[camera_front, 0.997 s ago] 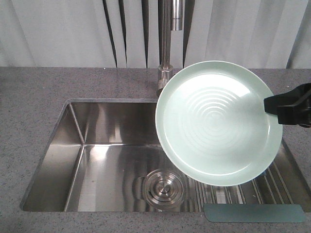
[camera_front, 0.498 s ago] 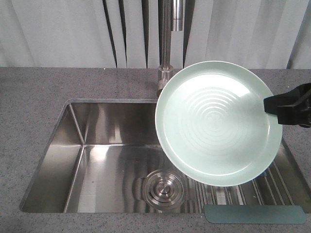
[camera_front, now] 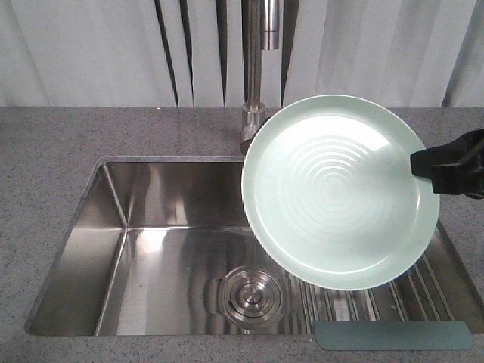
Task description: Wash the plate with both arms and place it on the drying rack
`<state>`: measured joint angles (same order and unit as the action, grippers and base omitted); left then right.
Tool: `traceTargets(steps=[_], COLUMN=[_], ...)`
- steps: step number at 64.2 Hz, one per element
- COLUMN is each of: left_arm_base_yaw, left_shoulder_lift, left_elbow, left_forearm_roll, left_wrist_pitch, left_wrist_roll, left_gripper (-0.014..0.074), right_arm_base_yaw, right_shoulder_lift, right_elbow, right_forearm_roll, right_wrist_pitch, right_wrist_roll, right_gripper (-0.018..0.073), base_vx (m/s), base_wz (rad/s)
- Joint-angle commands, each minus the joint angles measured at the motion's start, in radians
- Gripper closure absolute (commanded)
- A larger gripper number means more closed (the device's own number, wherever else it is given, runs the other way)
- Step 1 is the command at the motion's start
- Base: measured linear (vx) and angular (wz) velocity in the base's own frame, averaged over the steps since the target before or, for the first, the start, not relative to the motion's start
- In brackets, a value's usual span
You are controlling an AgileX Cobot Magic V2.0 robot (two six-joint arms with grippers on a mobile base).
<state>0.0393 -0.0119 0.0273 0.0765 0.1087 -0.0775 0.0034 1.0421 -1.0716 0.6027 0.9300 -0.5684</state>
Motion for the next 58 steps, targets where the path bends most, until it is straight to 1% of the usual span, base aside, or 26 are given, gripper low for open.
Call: traceTargets(steps=[1,58], left_arm_base_yaw=[0.001,0.001], left_shoulder_lift=[-0.015,-0.015], left_elbow=[0.018,0.018], left_forearm_roll=[-0.009,-0.009], left_wrist_pitch=[-0.077,-0.077], left_wrist_roll=[-0.004,-0.004], left_gripper=[0.0603,0.0603], right_arm_base_yaw=[-0.008,-0.008], right_shoulder_lift=[-0.016,-0.016], right_elbow=[-0.028,-0.028], right_forearm_roll=[0.041,0.041], right_wrist_pitch=[-0.047,-0.047], right_wrist_roll=[-0.006,-0.006], right_gripper=[0.0566,0.0566], base_vx=[0.01,0.0], base_wz=[-0.03,-0.01])
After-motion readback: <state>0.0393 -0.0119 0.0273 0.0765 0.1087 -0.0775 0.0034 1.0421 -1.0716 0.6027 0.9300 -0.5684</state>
